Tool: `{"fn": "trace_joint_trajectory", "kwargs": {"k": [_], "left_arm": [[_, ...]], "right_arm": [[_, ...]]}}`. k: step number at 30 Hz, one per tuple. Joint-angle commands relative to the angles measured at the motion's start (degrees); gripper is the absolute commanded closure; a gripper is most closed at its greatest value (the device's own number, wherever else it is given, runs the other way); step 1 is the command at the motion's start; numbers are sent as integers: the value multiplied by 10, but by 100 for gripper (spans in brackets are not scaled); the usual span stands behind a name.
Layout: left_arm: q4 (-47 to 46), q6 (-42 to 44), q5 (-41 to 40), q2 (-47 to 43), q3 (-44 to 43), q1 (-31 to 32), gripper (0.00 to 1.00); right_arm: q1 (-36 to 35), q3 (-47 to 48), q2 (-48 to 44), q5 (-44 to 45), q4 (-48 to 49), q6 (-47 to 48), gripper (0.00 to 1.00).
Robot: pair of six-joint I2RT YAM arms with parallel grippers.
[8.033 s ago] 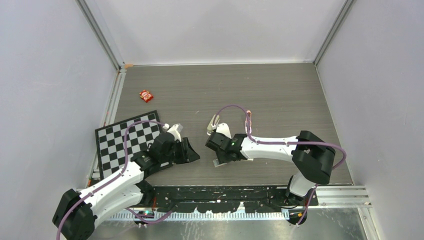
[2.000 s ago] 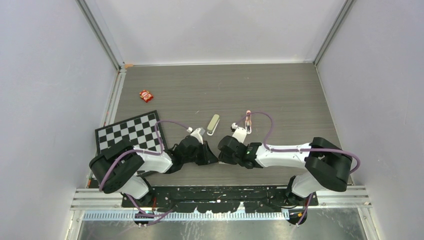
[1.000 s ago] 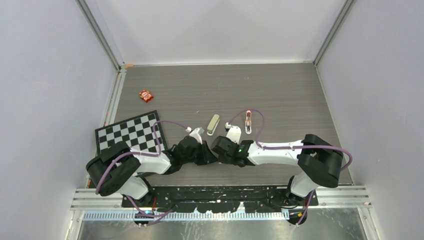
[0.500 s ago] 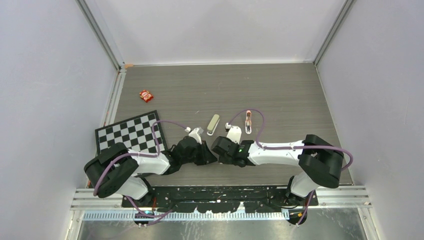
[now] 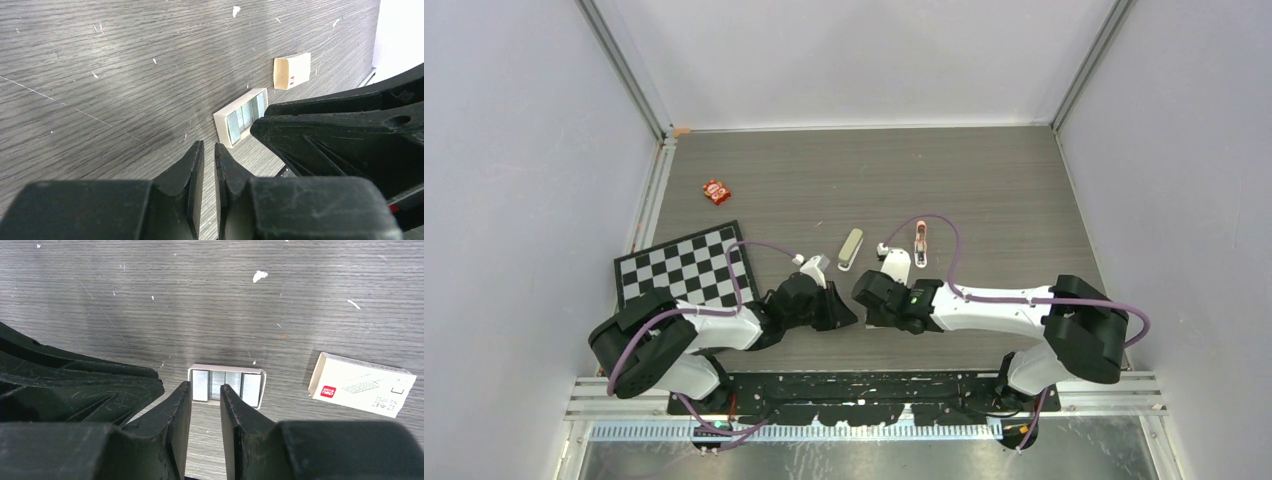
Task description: Load the staples into the stapler
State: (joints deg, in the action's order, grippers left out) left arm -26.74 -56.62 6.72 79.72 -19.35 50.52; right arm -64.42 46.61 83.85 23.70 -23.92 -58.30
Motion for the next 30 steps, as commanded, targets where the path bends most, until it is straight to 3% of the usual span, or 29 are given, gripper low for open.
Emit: {"fn": "trace_joint_trajectory", "kwargs": {"k": [1, 7, 18, 30], "left_arm": [[-6, 7, -14, -13, 3, 2, 85], [-6, 7, -14, -16, 5, 2, 85], [-2, 9, -16, -18, 5, 2, 85], [-2, 9, -18, -18, 6, 2, 85]], "right_arm": [[-3, 7, -3, 11, -2, 6, 66], [-3, 8, 19, 0, 9, 3, 63], [-3, 5, 42, -4, 18, 0, 66], [-3, 22, 14, 48, -63, -4, 69]]}}
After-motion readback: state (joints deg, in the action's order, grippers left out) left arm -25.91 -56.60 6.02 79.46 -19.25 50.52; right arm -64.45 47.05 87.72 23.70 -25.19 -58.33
